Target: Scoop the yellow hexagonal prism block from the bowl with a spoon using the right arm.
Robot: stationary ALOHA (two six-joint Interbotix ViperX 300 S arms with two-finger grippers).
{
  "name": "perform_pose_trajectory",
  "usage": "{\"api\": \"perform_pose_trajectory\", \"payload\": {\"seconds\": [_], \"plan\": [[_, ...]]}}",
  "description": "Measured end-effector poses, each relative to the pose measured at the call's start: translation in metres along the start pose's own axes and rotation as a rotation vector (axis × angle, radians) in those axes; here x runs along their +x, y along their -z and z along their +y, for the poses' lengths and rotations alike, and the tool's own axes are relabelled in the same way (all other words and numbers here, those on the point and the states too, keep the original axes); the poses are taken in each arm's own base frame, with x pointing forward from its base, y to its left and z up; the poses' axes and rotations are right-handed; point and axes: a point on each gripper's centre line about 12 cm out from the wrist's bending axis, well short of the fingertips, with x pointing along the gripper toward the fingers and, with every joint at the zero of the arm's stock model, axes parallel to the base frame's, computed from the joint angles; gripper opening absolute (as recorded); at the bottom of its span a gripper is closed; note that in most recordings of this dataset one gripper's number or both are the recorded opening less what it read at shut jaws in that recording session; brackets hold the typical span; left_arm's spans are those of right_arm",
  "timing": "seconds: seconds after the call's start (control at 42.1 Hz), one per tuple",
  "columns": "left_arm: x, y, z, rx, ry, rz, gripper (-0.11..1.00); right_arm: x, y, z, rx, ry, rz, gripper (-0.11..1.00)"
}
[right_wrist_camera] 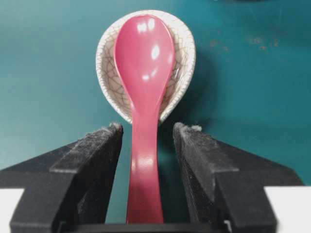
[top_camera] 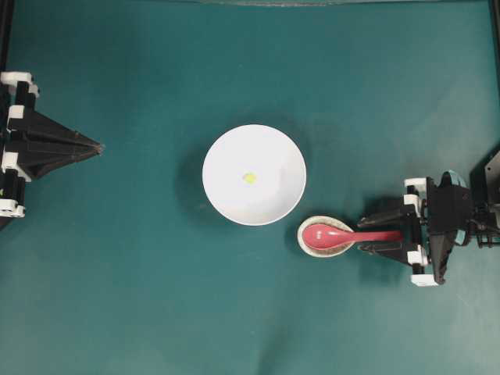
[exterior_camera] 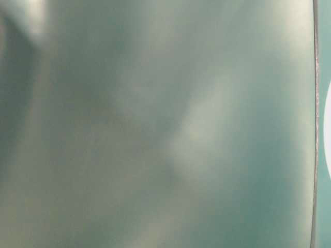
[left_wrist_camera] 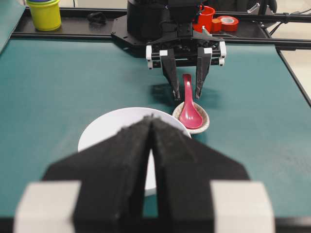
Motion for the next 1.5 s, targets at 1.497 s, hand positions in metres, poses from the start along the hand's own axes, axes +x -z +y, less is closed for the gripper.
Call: {"api": "perform_pose_trajectory", "payload": {"seconds": [1.497], "plan": [[-0.0001,0.0008,0.0,0.0,0.0,0.003,0.0,0.0001,-0.0024,-0.0001,-0.021,0.0,-0.02,0.25]]}}
